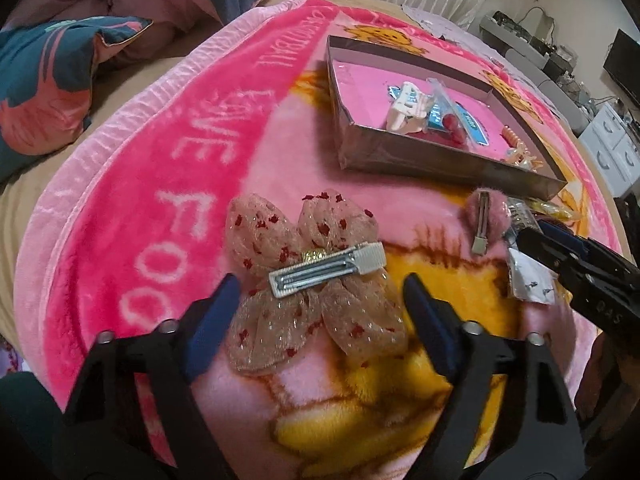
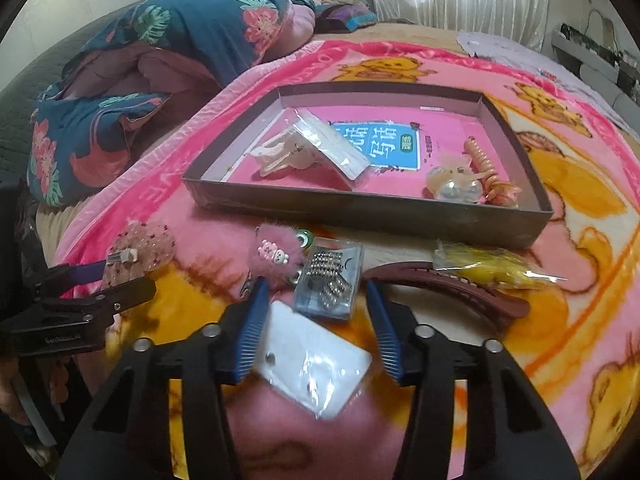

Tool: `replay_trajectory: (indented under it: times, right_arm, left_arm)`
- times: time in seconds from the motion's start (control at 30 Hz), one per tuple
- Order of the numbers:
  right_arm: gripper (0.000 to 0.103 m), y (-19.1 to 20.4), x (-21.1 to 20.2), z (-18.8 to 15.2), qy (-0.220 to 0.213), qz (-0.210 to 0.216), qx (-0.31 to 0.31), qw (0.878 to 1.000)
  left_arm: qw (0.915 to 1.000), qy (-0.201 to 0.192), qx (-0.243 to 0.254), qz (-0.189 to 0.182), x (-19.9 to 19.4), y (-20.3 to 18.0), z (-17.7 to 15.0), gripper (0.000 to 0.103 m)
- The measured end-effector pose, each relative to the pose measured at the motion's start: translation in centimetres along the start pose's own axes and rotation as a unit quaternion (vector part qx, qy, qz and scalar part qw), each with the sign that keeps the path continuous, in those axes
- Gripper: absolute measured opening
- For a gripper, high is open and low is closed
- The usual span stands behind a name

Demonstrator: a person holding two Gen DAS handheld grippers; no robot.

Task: Organize jewelry
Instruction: 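Grasp the sheer bow clip with the left tool while the right tool grasps the clear rhinestone pin case, then carry the bow clip and pin case into the box and open both tools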

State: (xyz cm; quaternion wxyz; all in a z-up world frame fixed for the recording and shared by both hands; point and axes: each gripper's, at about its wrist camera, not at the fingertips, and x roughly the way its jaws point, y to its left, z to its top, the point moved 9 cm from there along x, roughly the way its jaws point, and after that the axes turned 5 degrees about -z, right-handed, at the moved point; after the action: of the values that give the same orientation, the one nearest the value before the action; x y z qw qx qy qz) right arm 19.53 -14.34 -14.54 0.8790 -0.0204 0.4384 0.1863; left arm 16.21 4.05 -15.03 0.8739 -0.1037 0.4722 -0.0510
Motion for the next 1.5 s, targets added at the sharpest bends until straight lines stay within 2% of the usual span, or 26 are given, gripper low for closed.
replay_trajectory:
  times: [0.03, 0.07, 0.17, 0.3, 0.47, 1.03, 1.5]
  right_arm:
    - [0.041, 0.0, 0.3, 0.0, 0.003, -0.001, 0.003, 1.0]
    - [0.039, -0.1, 0.7, 0.0, 0.004, -0.003, 0.005, 1.0]
    - [0.033, -0.3, 1.1, -0.2, 0.003, -0.003, 0.009, 1.0]
    - [0.033, -0.7, 0.5, -0.5, -0.003, 0.007, 0.019, 1.0]
    - [0.032, -1.4, -0.8, -1.1, -0.013, 0.021, 0.034, 0.999]
    - [0.032, -3.1, -5.6, -1.7, -0.048, -0.006, 0.025, 0.999]
    - [0.032, -6.2, -10.1, -1.8, -0.081, -0.022, 0.047, 0.995]
  left_arm:
    - [1.0, 0.0, 0.003, 0.002, 0.1, 0.0, 0.1, 0.059]
    - [1.0, -0.001, 0.008, 0.002, 0.1, -0.1, 0.1, 0.048]
    - [0.9998, -0.004, 0.017, 0.004, -0.1, -0.3, 0.1, 0.032]
    - [0.9997, -0.006, 0.025, -0.003, -0.3, -0.6, 0.1, 0.022]
    - [0.9983, -0.021, 0.054, 0.002, -1.1, -1.7, 0.1, 0.02]
    - [0.9951, -0.054, 0.075, -0.034, -4.7, -5.1, -0.2, 0.018]
    - [0.991, -0.047, 0.11, -0.06, -5.4, -10.2, -1.4, 0.018]
